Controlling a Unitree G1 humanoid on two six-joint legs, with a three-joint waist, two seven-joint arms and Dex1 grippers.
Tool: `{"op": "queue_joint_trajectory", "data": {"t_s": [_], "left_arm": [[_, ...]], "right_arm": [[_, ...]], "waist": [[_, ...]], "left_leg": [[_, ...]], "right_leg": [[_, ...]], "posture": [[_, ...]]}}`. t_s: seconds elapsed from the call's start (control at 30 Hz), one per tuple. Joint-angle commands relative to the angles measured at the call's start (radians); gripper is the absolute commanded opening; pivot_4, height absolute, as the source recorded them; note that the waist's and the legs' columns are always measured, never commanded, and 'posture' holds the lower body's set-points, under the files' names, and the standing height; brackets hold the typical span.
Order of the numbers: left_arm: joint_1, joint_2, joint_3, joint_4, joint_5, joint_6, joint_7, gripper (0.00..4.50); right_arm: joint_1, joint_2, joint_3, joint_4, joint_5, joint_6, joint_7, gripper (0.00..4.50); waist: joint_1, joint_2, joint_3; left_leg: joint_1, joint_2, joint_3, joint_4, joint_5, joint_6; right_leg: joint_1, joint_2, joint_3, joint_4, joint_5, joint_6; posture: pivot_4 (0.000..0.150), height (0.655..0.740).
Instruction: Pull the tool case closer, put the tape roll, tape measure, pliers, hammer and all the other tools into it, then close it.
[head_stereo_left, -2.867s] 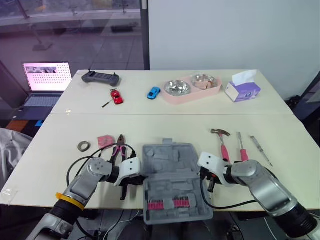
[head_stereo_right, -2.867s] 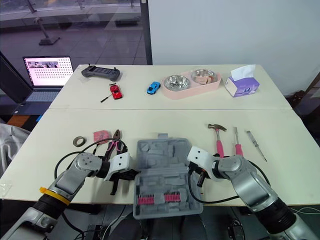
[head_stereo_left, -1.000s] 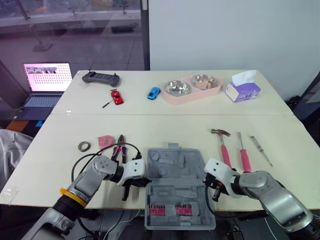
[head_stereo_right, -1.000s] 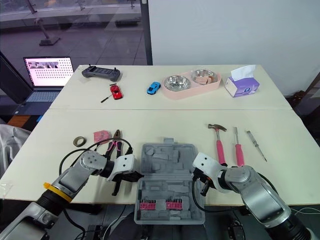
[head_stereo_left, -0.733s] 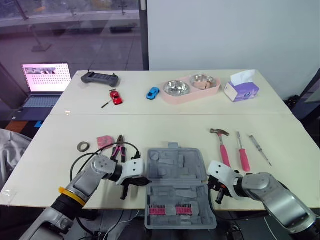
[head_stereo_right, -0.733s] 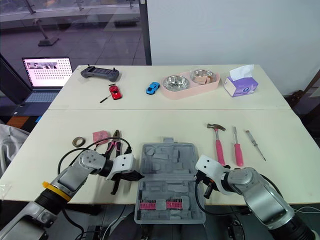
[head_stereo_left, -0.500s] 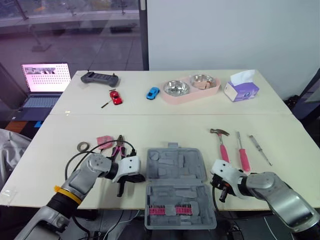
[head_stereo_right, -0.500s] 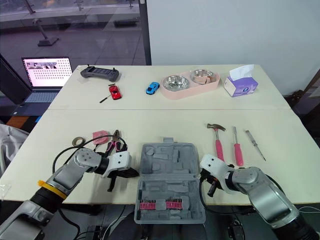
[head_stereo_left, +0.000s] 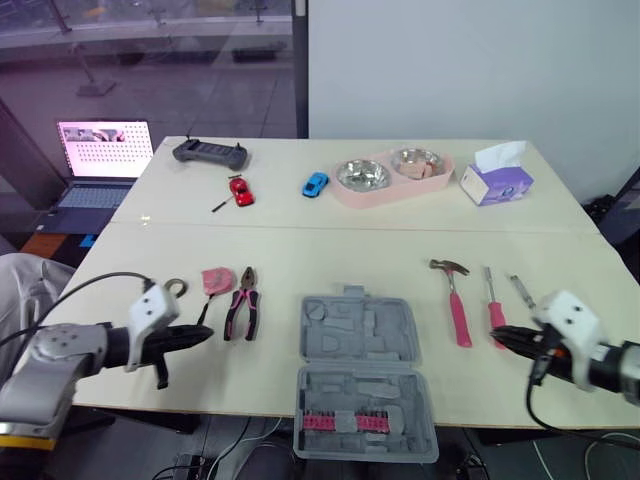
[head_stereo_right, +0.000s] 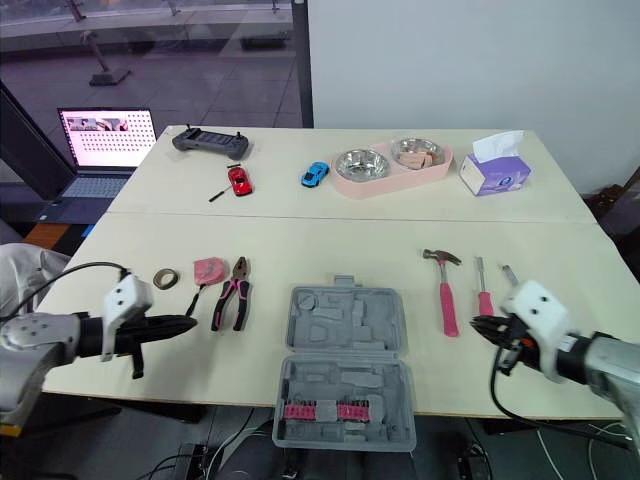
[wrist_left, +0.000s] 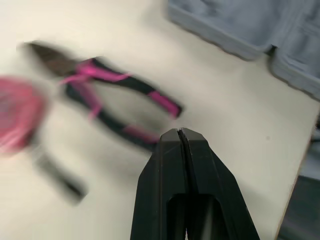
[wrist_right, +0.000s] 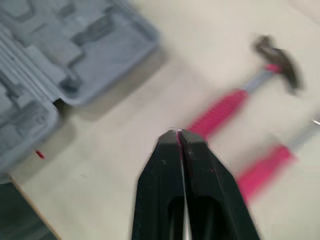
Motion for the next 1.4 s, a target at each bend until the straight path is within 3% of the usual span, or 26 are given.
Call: {"op": "queue_joint_trajectory", "data": {"t_s": [0.03, 0.2, 0.27, 0.4, 0.6, 1.23, 1.4], "left_arm": [[0.089, 0.056, 0.181, 0.138, -0.002, -0.070, 0.011, 1.10], [0.139, 0.083, 0.306, 0.341, -0.010, -0.150, 0.025, 3.53], [0.143, 0.092, 0.344, 0.405, -0.014, -0.167, 0.031, 4.48], [0.159, 0.121, 0.392, 0.523, -0.004, -0.224, 0.031, 4.48], [0.166, 0.108, 0.380, 0.507, -0.015, -0.232, 0.032, 4.48], [0.138, 0.072, 0.296, 0.342, -0.027, -0.123, 0.051, 4.48], [0.112, 0.067, 0.266, 0.321, -0.029, -0.095, 0.053, 4.48]], "right_arm": [[0.050, 0.014, -0.199, 0.131, 0.063, -0.125, 0.105, 1.90], [0.056, -0.006, -0.255, 0.327, 0.064, -0.243, 0.164, 4.31], [0.046, -0.022, -0.263, 0.410, 0.053, -0.291, 0.171, 4.50], [0.027, -0.058, -0.269, 0.563, 0.040, -0.370, 0.189, 4.50], [0.019, -0.054, -0.227, 0.597, 0.039, -0.406, 0.181, 4.50], [0.045, -0.001, -0.196, 0.430, 0.069, -0.332, 0.091, 4.50], [0.071, 0.017, -0.182, 0.305, 0.102, -0.255, 0.061, 4.50]], "waist": [[-0.002, 0.000, 0.000], [-0.004, 0.001, 0.001], [-0.003, 0.003, 0.002], [-0.003, 0.002, 0.002], [-0.003, 0.002, 0.002], [-0.003, 0.003, 0.002], [-0.003, 0.004, 0.002]], "left_leg": [[0.000, 0.000, 0.000, 0.000, 0.000, 0.000], [0.002, 0.002, 0.003, -0.004, -0.001, -0.001], [0.004, 0.002, 0.004, -0.004, -0.001, -0.002], [0.004, 0.002, 0.004, -0.007, -0.001, -0.002], [0.004, 0.002, 0.004, -0.015, -0.001, -0.001], [0.005, 0.002, 0.005, -0.013, -0.001, -0.002], [0.005, 0.002, 0.005, -0.013, -0.001, -0.002]], "right_leg": [[0.001, 0.000, 0.000, 0.000, 0.000, 0.000], [0.000, -0.001, 0.001, -0.002, -0.003, -0.003], [0.002, -0.001, 0.002, -0.005, -0.005, -0.001], [0.003, -0.001, 0.003, -0.010, -0.005, -0.001], [-0.001, -0.001, 0.003, -0.011, 0.000, -0.002], [-0.001, 0.000, 0.005, -0.011, 0.000, -0.002], [0.000, 0.000, 0.005, -0.010, 0.000, -0.002]], "posture": [[0.150, 0.7370], [0.150, 0.7370], [0.150, 0.7370], [0.150, 0.7370], [0.150, 0.7370], [0.150, 0.7370], [0.150, 0.7370]]}}
